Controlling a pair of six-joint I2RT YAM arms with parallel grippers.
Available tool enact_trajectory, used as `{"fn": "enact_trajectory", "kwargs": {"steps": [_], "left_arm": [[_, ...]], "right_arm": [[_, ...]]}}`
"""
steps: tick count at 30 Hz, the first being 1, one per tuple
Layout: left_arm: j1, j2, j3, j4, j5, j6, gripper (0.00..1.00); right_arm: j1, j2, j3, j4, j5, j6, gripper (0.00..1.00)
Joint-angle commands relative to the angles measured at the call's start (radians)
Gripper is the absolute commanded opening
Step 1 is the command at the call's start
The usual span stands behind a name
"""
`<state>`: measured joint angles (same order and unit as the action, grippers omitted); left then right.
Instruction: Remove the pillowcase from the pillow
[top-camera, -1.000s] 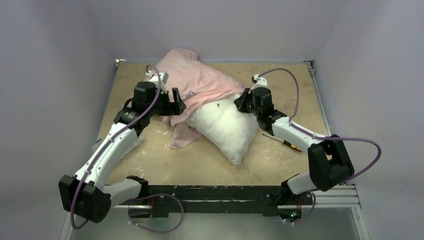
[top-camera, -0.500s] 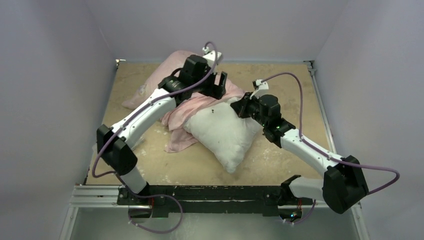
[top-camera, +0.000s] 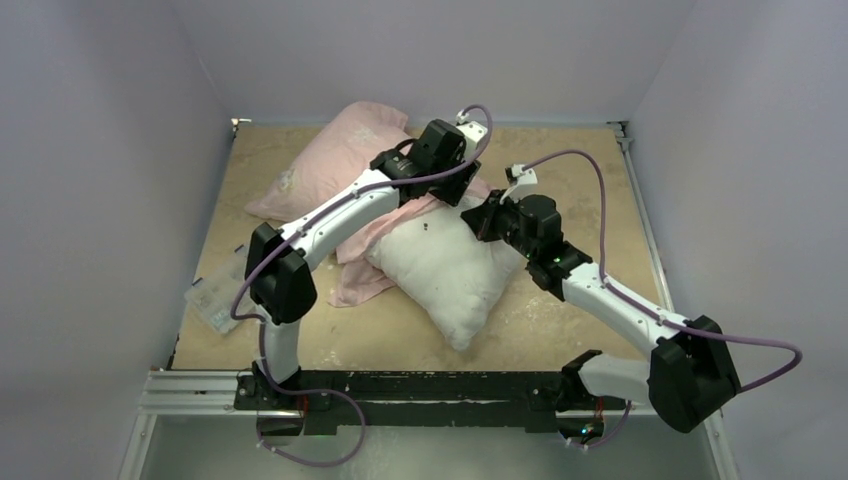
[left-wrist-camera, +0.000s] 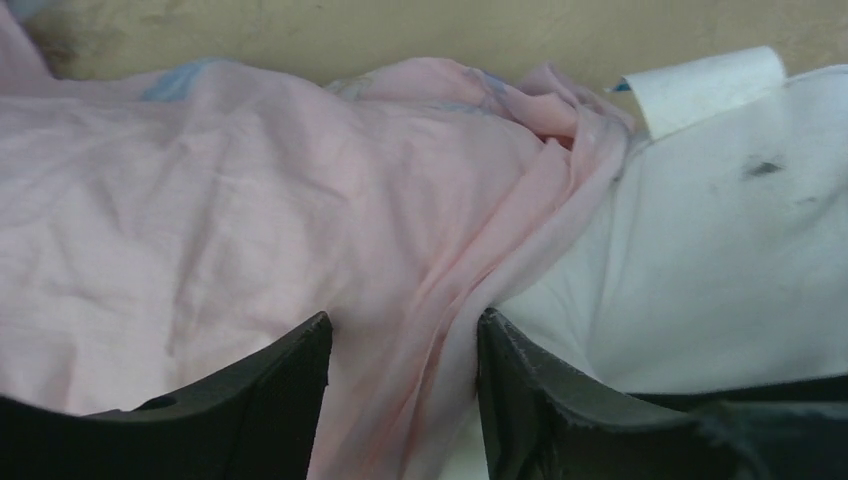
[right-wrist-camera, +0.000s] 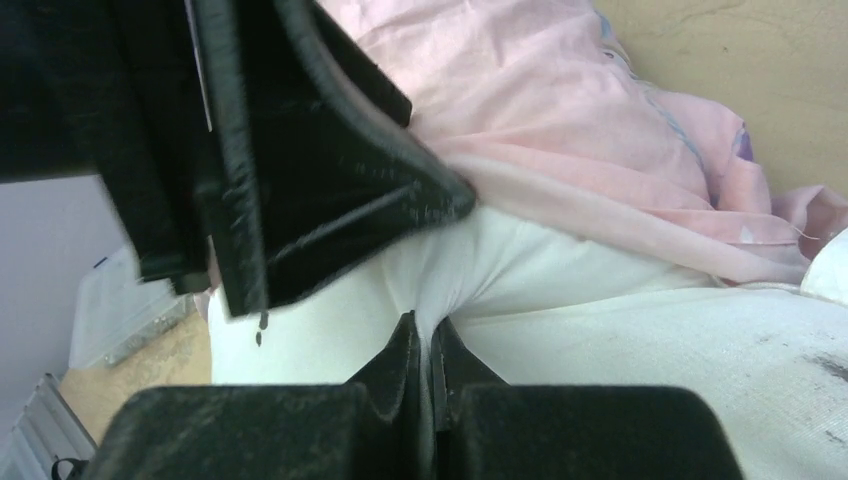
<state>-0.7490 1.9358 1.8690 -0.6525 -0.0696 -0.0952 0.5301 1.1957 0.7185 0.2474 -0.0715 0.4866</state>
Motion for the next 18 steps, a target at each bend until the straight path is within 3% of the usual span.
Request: {"fn": "enact_trajectory", "kwargs": {"steps": [1, 4, 6, 7, 12, 18], "left_arm": [[0.014, 0.038, 0.036, 0.036, -0.274, 0.009, 0.42], [0.018, 0.049, 0.018, 0.078, -0.335, 0.014, 0.23], [0.028, 0.066, 0.011, 0.084, -0.401, 0.016, 0.03], [0.038, 0.071, 0.007, 0.083, -0.44, 0.007, 0.0], [0.213, 0.015, -0.097, 0.148, -0.452, -0.113, 0.0], [0.396, -0.024, -0.195, 0.202, -0.539, -0.127, 0.0]], "right_arm": [[0.013, -0.047, 0.018, 0.081, -0.052, 0.01, 0.0], [0.014, -0.089, 0.022, 0.051, -0.033, 0.017, 0.0], [0.014, -0.131, 0.03, 0.02, -0.006, 0.029, 0.0], [0.014, -0.158, 0.037, 0.002, 0.009, 0.036, 0.0], [0.012, -0.308, 0.116, -0.111, 0.099, 0.062, 0.0], [0.013, -0.512, 0.233, -0.271, 0.234, 0.086, 0.0]]}}
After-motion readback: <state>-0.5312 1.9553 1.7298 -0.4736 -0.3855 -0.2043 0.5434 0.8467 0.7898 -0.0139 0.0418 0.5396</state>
